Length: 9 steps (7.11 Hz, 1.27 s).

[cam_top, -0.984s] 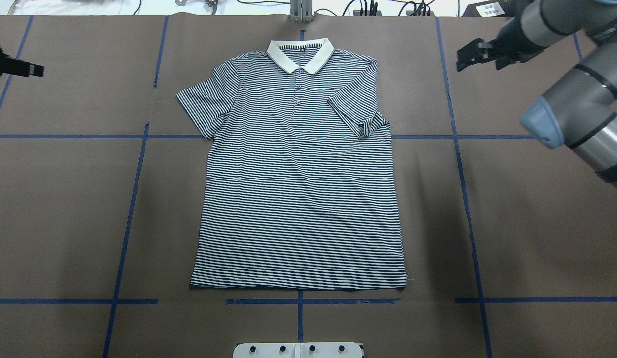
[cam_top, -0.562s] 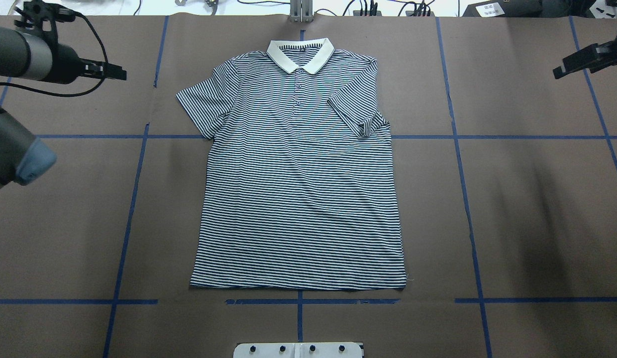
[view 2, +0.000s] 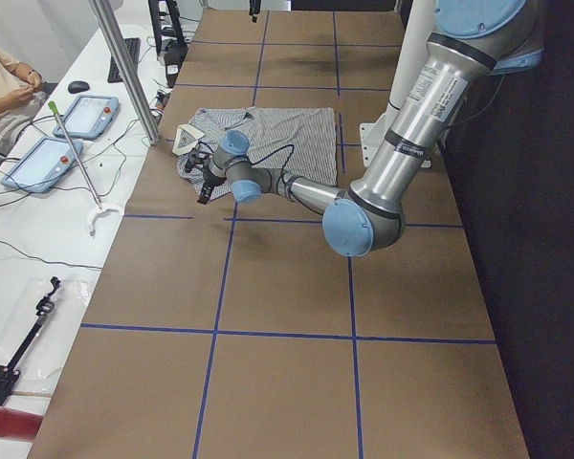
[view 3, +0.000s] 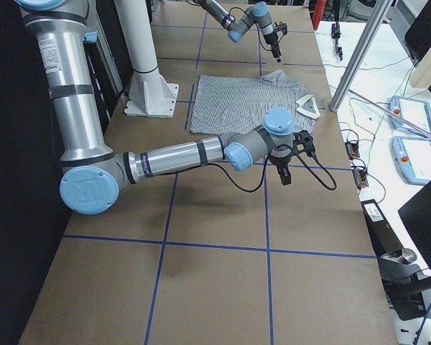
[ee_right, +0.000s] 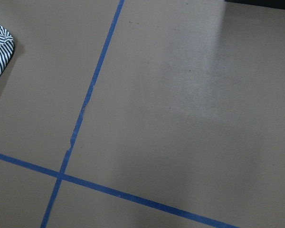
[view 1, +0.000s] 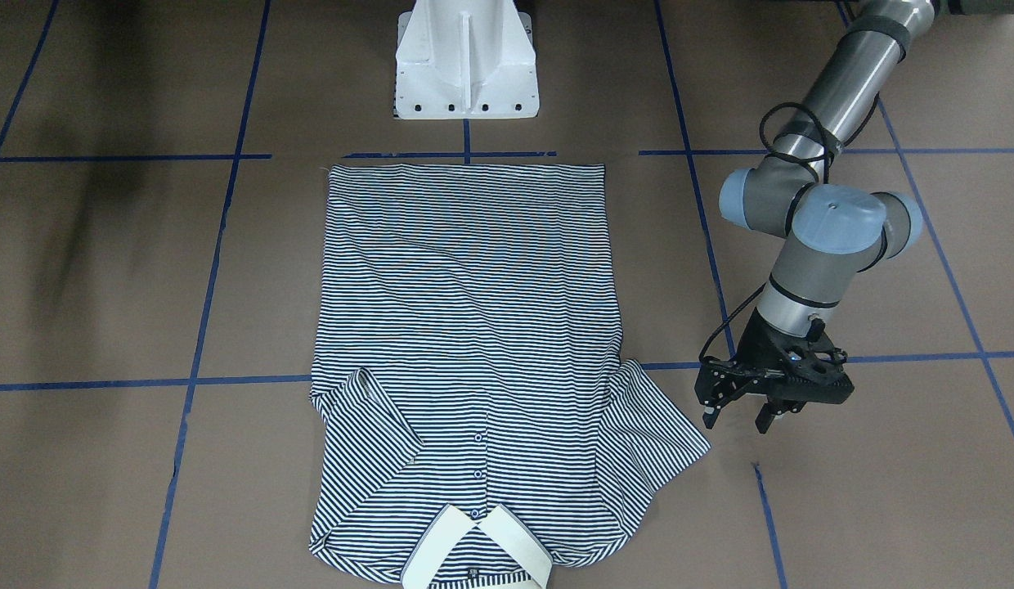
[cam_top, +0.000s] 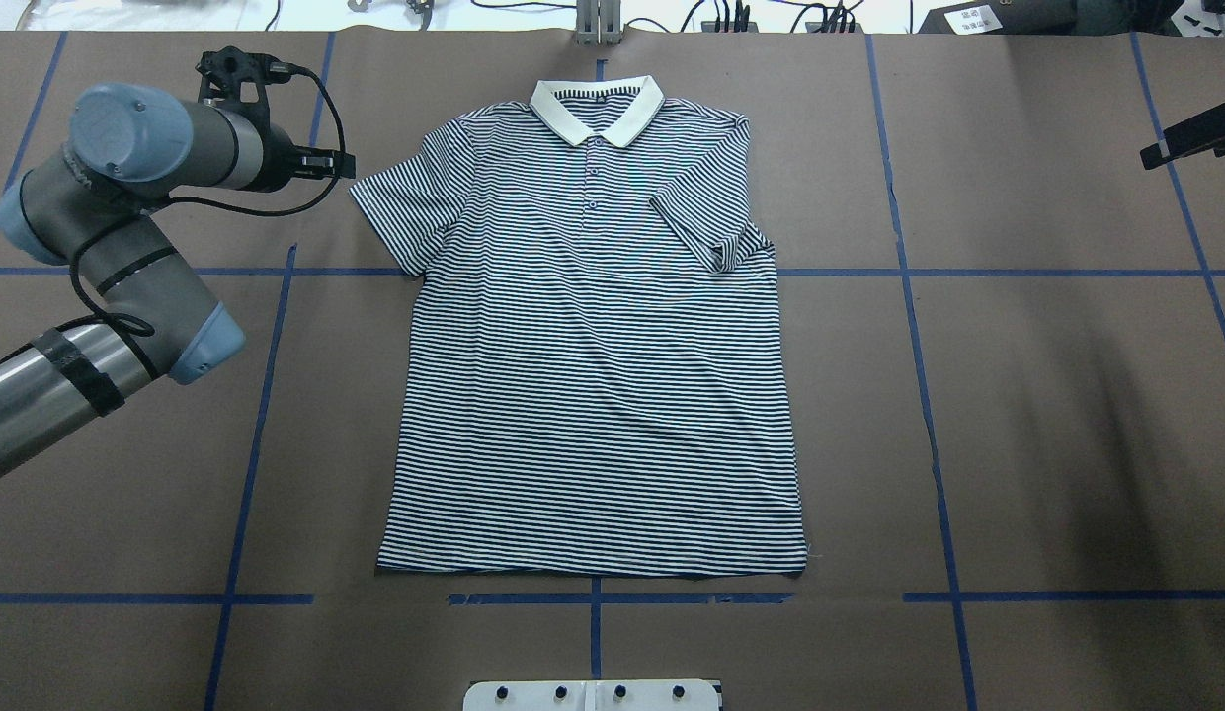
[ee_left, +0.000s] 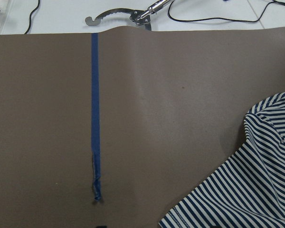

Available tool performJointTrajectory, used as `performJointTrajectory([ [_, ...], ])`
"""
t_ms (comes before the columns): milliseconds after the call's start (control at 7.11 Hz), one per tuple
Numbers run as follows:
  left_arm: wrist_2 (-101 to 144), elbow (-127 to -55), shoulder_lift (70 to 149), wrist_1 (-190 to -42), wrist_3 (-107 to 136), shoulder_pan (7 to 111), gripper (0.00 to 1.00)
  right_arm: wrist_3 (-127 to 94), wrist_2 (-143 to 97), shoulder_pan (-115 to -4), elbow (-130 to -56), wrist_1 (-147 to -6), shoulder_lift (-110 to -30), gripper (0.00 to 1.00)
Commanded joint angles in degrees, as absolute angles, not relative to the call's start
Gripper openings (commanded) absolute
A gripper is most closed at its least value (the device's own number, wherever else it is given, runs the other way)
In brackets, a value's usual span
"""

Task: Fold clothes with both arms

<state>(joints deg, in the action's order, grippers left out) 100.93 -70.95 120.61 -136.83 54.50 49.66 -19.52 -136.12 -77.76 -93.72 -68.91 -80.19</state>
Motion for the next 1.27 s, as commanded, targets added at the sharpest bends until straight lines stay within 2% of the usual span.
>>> performJointTrajectory([
  [0, 98.02, -65.94, 124.17, -137.02, 56.67, 48.26, 0.68, -19.51, -135.97, -77.78, -93.78, -68.91, -80.42, 1.00],
  [1125, 97.47, -62.84, 125.59, -137.11, 57.92, 46.67, 0.59, -19.34, -135.88, -77.78, -93.69, -68.91, -80.51, 1.00],
])
